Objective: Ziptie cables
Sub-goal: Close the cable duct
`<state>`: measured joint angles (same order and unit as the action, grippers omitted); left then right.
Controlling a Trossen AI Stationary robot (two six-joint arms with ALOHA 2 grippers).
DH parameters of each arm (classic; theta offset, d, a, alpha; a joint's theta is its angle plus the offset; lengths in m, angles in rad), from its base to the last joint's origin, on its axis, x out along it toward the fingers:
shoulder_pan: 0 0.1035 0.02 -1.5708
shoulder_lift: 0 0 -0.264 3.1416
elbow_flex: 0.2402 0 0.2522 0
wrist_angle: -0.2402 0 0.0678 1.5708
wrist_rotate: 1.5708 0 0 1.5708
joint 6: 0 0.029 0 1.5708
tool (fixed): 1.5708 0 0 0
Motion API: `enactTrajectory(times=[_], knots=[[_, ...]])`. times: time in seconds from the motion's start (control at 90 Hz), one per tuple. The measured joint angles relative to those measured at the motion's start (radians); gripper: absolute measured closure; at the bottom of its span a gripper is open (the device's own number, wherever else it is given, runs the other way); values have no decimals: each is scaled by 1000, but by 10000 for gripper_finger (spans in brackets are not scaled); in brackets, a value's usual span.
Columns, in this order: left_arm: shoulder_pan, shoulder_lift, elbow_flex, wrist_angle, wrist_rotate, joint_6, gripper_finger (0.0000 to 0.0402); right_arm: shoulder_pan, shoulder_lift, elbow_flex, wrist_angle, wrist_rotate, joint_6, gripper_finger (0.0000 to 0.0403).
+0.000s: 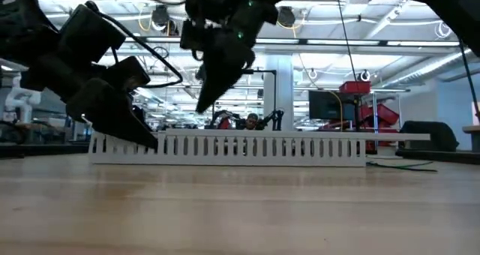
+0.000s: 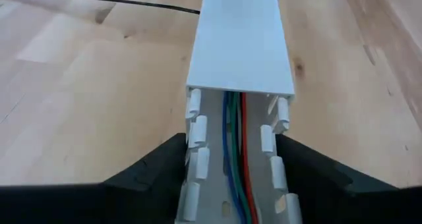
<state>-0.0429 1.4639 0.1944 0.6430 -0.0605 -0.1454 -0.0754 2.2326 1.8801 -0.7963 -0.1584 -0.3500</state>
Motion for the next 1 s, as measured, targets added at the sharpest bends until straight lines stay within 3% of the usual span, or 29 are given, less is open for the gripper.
enactTrajectory(times=[0.467, 0.633, 1.0], knots=[[0, 0, -2, 5, 4, 2, 186, 3, 98, -23, 296, -120, 28, 403], [3, 2, 10, 19, 115, 23, 184, 7, 99, -24, 285, -139, 30, 403], [5, -5, 33, -36, 214, -31, 108, 8, 100, -24, 274, -150, 26, 403]])
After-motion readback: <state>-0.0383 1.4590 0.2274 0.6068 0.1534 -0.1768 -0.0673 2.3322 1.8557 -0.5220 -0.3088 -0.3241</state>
